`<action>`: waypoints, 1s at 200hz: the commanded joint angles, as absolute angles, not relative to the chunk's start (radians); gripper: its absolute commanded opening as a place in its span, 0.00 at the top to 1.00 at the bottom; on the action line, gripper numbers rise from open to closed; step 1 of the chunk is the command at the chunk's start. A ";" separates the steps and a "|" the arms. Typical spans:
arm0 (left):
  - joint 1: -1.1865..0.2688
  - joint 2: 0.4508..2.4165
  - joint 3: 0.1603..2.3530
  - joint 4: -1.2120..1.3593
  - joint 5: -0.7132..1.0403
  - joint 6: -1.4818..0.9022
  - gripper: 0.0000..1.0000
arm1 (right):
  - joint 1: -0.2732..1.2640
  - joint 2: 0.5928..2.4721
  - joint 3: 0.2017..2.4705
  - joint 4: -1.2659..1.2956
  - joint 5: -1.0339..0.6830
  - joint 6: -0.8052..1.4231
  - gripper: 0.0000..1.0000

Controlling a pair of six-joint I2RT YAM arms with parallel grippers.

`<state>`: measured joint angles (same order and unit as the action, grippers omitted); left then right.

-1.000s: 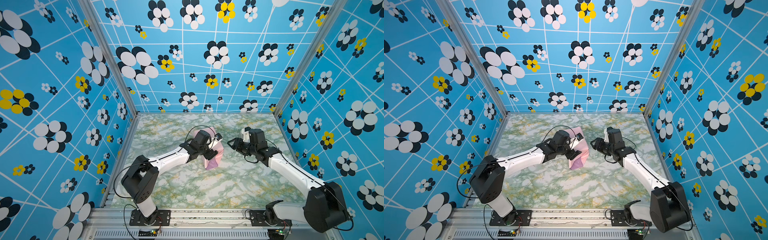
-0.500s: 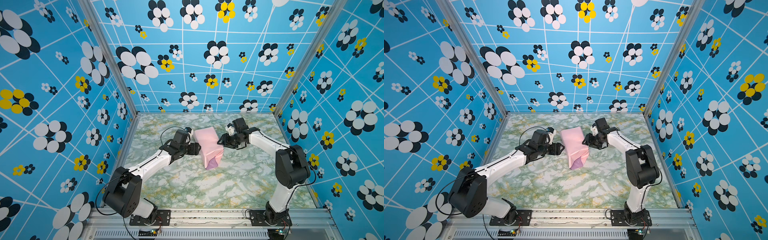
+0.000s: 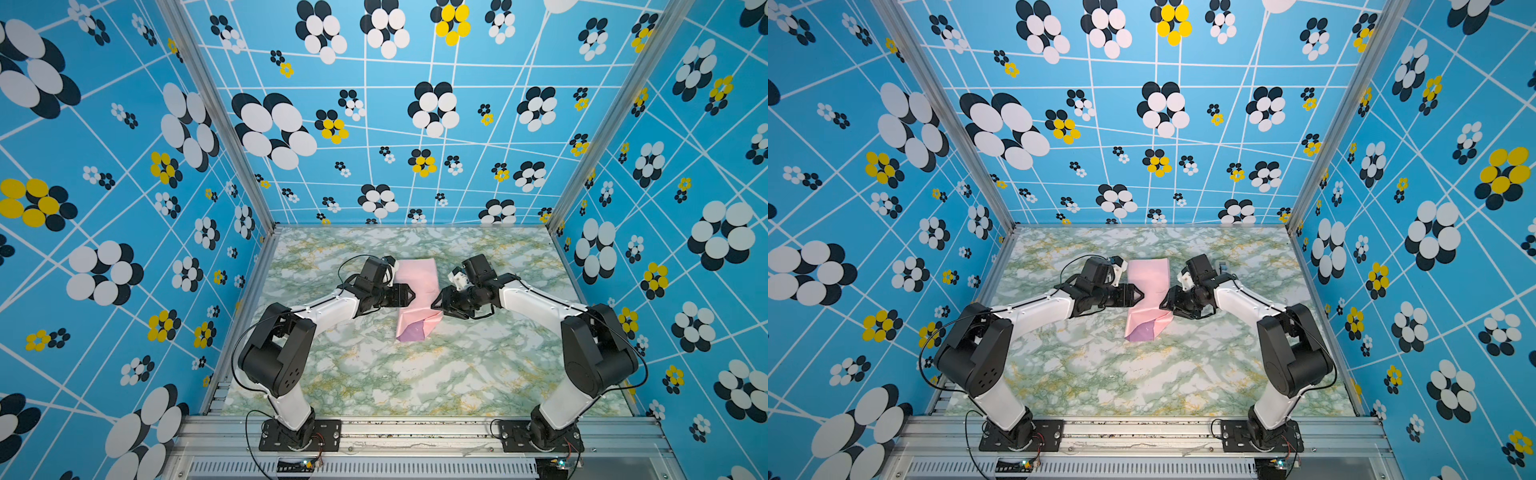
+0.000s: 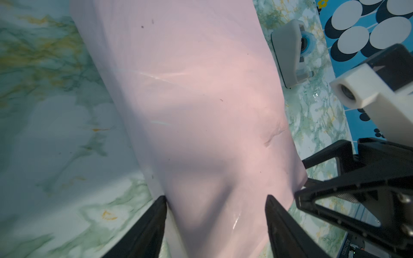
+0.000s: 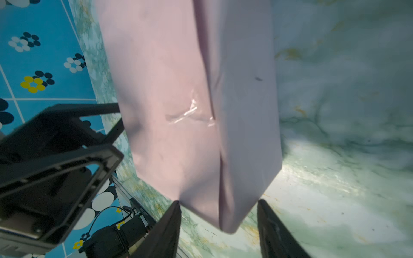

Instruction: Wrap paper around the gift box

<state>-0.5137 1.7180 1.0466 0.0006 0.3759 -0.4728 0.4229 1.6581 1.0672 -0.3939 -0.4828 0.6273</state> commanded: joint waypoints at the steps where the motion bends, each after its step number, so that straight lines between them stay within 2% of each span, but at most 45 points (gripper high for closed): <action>1: -0.516 1.689 1.066 -0.017 0.378 -0.411 0.27 | 0.419 1.601 1.057 -0.384 -0.391 0.650 0.38; 49: -0.494 1.455 0.768 0.124 0.355 -0.389 0.28 | 0.410 1.708 1.261 -0.577 -0.368 0.496 0.35; 77: -0.517 1.395 0.635 0.184 0.337 -0.389 0.30 | 0.410 1.789 1.351 -0.677 -0.324 0.424 0.36; 102: -0.566 1.397 0.595 0.215 0.330 -0.365 0.30 | 0.409 1.850 1.392 -0.705 -0.340 0.398 0.39; 166: -0.612 1.531 0.620 0.252 0.245 -0.368 0.39 | 0.410 1.884 1.363 -0.719 -0.322 0.388 0.59; 200: -0.623 1.588 0.647 0.271 0.211 -0.378 0.43 | 0.410 1.887 1.348 -0.712 -0.321 0.388 0.62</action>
<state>-0.6121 1.5597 0.6086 0.2337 0.2527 -0.3805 0.4122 1.8683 1.3762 -0.6506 -0.3679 0.4030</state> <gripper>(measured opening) 0.587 0.387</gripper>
